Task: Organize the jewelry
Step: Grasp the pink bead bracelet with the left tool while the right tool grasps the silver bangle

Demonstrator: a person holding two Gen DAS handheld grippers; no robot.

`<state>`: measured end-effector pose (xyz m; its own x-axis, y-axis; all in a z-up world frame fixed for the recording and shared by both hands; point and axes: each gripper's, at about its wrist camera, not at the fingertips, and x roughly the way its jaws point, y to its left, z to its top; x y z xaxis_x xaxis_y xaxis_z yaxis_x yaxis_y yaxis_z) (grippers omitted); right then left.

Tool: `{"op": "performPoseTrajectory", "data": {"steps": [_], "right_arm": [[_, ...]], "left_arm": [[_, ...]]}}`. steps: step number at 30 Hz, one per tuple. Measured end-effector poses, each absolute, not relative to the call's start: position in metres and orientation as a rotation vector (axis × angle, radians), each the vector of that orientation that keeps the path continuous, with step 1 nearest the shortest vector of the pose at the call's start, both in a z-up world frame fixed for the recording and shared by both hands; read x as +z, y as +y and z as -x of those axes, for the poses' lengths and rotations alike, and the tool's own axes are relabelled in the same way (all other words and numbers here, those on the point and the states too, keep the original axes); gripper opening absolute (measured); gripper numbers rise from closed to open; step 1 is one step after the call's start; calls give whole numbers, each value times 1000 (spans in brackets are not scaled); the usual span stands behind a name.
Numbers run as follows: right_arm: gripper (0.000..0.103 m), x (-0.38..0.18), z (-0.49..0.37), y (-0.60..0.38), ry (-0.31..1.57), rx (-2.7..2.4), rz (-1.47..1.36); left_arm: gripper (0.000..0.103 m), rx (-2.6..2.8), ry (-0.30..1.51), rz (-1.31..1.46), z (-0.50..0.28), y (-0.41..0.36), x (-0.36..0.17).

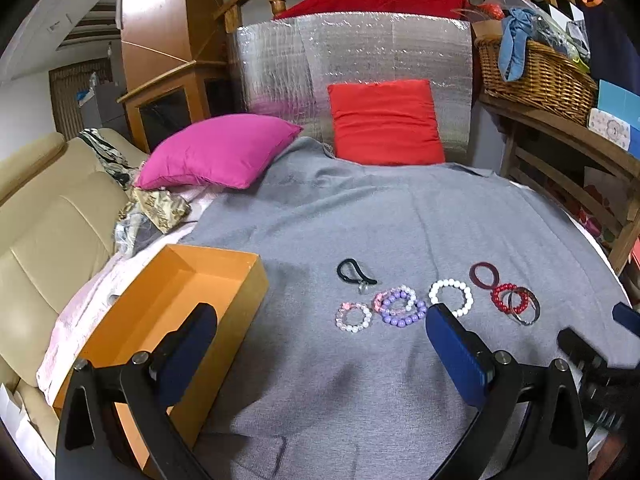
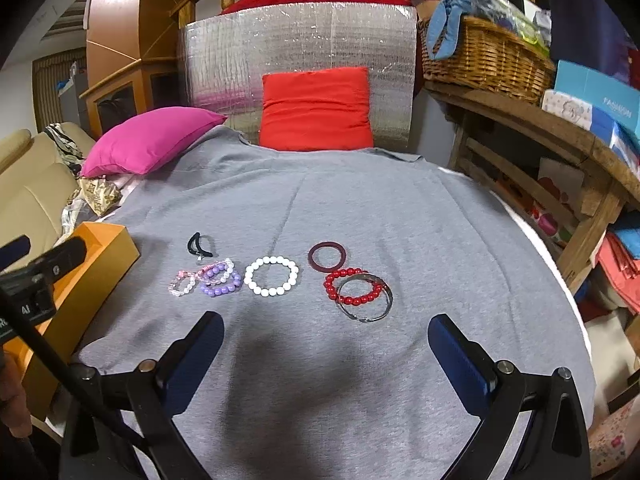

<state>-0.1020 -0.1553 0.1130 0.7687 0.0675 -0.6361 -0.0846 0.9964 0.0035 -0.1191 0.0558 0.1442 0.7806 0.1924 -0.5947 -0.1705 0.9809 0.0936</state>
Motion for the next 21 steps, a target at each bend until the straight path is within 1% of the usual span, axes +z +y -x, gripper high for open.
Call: {"op": "performPoseTrajectory", "data": {"steps": [2,4,5,7,9,11,12,13,14,16,18,19,20,21], "right_arm": [[103,106,86,-169,755,57,4],[103,94,60,-191,848,47,-30],[102,90,52,-201,864,47,-61],[92,81,35,-225,899,41,-137],[78,70,15,-241,955,49,-194],[69,62,2,-246,997,75,-237],[64,58,-6,-246,1013,94,-255],[62,55,-11,-245,1031,98,-263],[59,53,-15,-244,1040,102,-268],[54,50,-25,-240,1047,109,-254],[44,46,-34,-239,1045,88,-233],[42,43,-39,-240,1053,88,-241],[38,38,-44,-242,1072,88,-254],[37,32,-47,-243,1094,92,-276]], "left_arm": [[103,138,711,-22,107,59,130],[103,95,818,1,87,63,109],[103,81,868,18,77,66,97],[102,75,935,23,63,66,80],[99,65,944,16,56,62,75],[95,42,931,2,49,55,75],[89,23,931,-1,44,51,74],[81,6,938,-3,39,48,73],[77,-8,947,0,35,47,71],[66,-27,966,16,26,44,65],[61,-37,980,18,16,39,57],[58,-55,984,23,11,37,55],[57,-67,986,29,8,35,54],[57,-74,987,37,5,34,53]]}}
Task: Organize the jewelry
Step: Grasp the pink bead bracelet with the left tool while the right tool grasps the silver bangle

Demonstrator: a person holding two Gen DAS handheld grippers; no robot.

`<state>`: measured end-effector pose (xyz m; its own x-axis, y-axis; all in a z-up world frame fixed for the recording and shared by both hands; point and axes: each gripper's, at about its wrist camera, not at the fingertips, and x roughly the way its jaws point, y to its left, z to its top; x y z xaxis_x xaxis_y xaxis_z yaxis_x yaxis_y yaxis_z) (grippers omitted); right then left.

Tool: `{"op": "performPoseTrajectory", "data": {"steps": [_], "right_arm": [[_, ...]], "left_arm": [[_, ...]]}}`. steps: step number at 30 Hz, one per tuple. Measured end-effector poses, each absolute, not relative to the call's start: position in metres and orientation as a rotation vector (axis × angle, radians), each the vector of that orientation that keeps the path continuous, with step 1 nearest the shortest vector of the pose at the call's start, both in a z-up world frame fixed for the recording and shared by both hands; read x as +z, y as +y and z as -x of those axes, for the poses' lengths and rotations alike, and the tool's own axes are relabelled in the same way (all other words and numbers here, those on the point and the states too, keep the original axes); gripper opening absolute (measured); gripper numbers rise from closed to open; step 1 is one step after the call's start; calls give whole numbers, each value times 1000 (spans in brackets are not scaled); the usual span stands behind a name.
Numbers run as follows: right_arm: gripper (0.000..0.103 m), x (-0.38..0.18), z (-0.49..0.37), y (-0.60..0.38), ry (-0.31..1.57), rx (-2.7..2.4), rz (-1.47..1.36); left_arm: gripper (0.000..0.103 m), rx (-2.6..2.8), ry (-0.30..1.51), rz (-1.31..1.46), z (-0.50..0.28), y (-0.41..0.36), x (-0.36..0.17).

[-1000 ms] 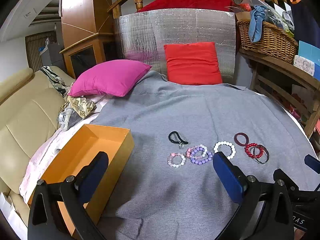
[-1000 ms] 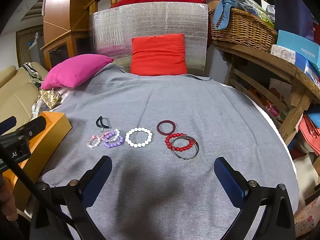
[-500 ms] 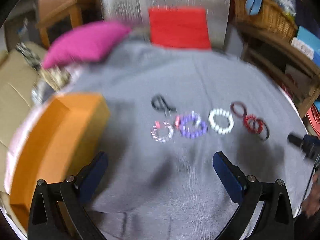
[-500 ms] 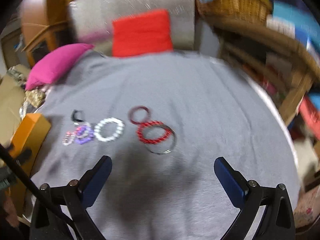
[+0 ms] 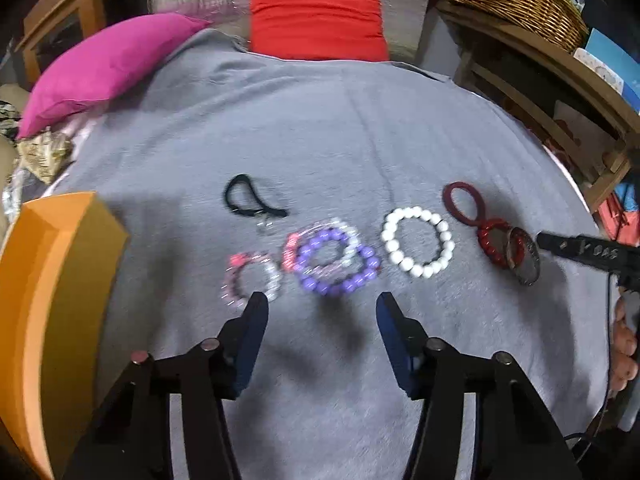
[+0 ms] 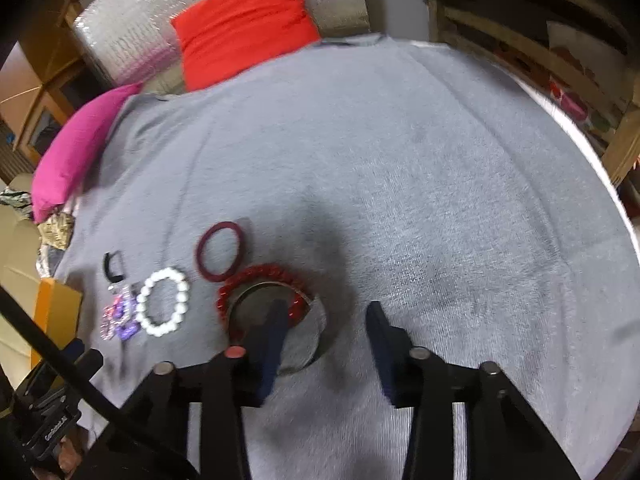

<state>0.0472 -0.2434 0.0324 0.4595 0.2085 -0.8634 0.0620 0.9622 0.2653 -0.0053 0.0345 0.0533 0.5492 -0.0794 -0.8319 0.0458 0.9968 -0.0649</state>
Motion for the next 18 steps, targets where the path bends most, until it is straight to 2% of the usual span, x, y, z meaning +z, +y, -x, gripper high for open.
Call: {"op": "performPoseTrajectory", "data": {"steps": [1,3,5,6,9,10,14,16,18], "right_arm": [[37,29,-49,-244,1103,97,-288],[24,27,-49,-239,1102,106,-271],[18,24,-49,-235,1105,117,-256],[12,22,-49,-233,1108,119,-249],[5,22,-47,-231,1095,116,-243],[5,23,-47,-231,1091,118,-248],[5,34,-38,-232,1045,112,-237],[5,40,-33,-231,1021,124,-236],[5,48,-26,-231,996,134,-244]], "left_arm": [[57,-79,989,45,1,34,53],[57,-70,998,36,-5,31,49],[56,-64,1014,33,-13,31,44],[53,-64,1025,34,-17,31,40],[39,-79,1074,55,-27,34,28],[35,-82,1081,61,-29,34,24],[31,-107,1059,77,-36,41,26],[13,-125,1044,77,-38,43,28],[7,-134,1050,104,-38,48,30]]}}
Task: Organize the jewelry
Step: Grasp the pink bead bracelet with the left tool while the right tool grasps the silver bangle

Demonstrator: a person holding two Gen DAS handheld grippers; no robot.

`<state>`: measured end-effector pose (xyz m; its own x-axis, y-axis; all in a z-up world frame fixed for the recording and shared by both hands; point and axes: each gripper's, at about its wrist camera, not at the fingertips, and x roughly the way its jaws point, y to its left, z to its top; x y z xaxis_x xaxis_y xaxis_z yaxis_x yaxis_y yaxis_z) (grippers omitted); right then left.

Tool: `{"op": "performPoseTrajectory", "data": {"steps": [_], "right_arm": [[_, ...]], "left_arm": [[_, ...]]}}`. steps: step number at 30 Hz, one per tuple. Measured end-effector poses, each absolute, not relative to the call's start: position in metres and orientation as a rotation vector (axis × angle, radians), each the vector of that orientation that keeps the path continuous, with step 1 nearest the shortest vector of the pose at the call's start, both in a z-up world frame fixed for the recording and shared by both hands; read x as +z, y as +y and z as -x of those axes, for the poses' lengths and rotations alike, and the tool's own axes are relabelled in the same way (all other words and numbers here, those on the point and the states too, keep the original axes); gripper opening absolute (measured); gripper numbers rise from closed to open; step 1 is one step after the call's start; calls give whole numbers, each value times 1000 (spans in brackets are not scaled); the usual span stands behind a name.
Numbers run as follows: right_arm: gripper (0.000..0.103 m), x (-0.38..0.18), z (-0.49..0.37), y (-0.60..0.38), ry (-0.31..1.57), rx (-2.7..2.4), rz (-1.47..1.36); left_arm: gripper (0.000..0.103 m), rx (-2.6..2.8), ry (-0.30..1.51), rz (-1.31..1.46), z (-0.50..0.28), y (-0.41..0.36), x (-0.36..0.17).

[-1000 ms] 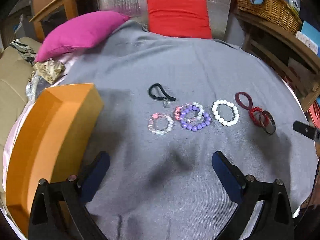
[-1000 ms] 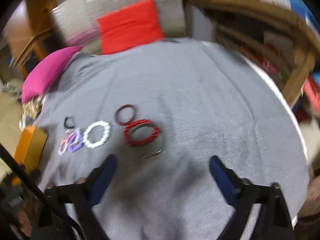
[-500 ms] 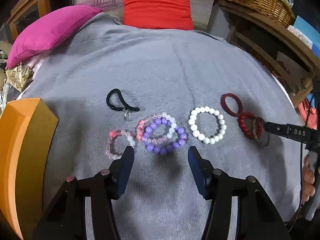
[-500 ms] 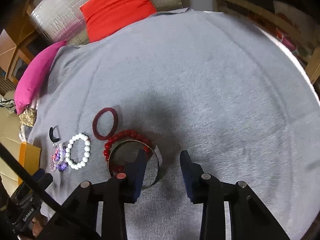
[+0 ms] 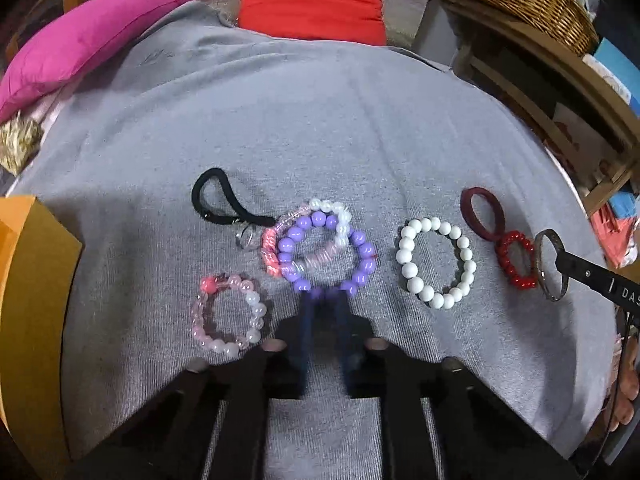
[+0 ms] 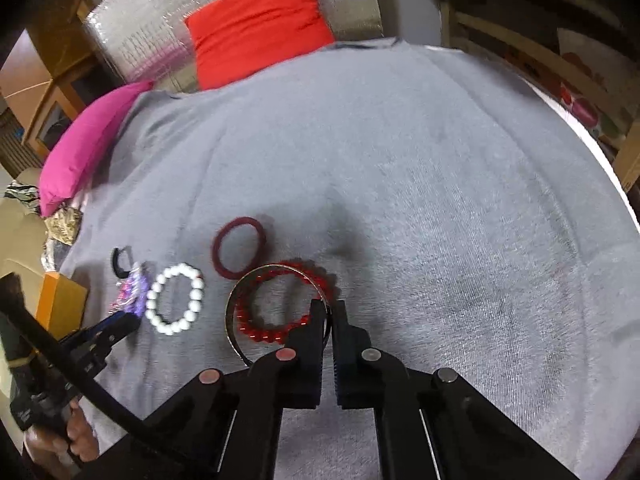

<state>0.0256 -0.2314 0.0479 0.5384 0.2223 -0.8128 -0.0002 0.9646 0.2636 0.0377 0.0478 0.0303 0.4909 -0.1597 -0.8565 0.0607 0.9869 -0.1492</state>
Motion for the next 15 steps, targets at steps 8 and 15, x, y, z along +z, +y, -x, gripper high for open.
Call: {"op": "performPoseTrajectory", "data": {"steps": [8,15], "right_arm": [[5,65,-14,-236,929,181,-312],[5,64,-5,-221,926,195,-314]], "left_arm": [[7,-151,968,62,-17,51,52],[22,-124,930,63,-33,53,54]]}}
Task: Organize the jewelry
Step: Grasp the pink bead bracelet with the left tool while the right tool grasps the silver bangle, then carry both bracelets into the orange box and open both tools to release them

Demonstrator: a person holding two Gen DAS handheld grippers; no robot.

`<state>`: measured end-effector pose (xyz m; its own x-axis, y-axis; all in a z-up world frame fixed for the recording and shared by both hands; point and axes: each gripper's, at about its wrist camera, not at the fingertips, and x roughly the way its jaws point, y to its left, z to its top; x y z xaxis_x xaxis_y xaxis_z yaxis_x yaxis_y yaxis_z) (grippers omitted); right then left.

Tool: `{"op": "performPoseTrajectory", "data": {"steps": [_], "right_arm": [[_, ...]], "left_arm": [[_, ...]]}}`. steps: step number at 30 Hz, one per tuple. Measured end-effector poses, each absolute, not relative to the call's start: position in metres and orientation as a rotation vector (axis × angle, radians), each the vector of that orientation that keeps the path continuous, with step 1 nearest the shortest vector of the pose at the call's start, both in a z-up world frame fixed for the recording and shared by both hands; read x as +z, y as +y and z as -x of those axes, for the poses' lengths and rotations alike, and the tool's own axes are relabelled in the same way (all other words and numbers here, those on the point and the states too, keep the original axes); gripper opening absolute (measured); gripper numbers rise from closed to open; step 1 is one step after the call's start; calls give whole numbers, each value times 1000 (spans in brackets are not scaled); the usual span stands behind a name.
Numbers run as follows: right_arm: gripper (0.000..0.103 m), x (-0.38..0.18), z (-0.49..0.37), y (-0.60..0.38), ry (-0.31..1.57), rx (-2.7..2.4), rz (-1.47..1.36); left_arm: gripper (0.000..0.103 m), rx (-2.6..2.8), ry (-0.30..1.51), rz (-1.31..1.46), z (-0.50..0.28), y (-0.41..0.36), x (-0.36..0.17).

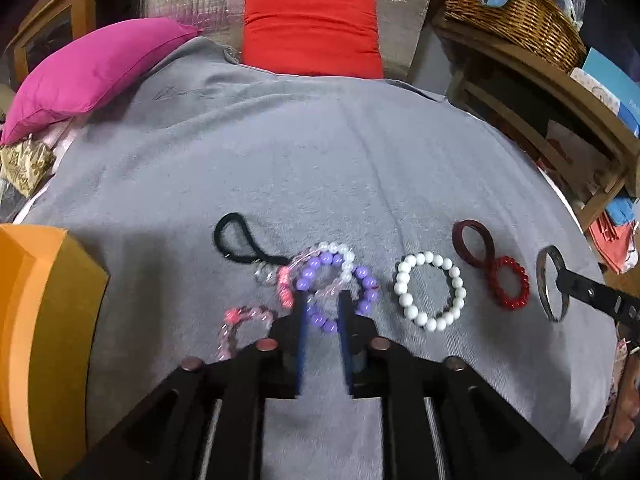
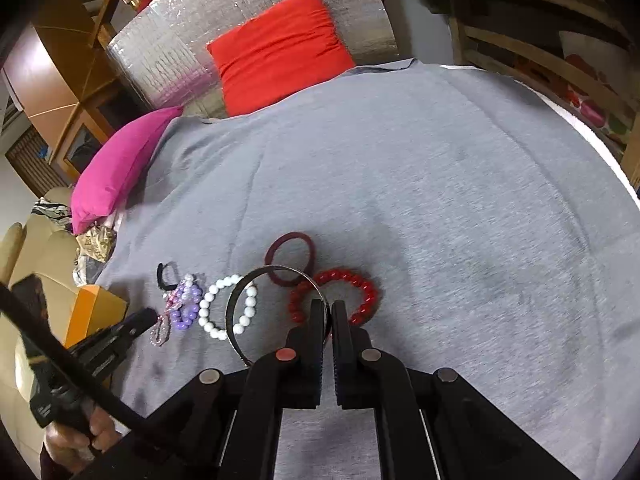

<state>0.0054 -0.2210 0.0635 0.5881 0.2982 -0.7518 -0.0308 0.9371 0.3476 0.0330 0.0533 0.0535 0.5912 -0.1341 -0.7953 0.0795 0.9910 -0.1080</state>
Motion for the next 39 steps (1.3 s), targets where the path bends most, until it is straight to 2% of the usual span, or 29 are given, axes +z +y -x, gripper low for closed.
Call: {"op": "performPoseTrajectory", "data": {"steps": [2,8,9,10,11,17,27,30,39], "right_arm": [[5,62,-7,-220,932,194,-311],[5,58,-10,-225,943,182,-324],[5,58,-11,-225,944,183,-325],[5,58,-12,-225,945,182,-325],[5,58,-12,-225,945,180,-324],[5,61,-12,-222,930,181,-310],[5,79,-2,-187,856,272,-294],[5,86,3,-166,829,327,-281],[5,97,18,-44,830,563,-185]], "left_arm": [[26,-132,935,66,-41,47,44],[26,-152,977,67,-59,41,27],[23,-169,983,85,-61,42,25],[11,-188,995,99,-61,43,23],[8,-215,1021,117,-61,43,19],[7,-281,1042,190,-46,45,21],[7,-329,911,307,16,89,72],[7,-310,839,326,42,108,101],[7,-55,636,316,115,181,166]]}}
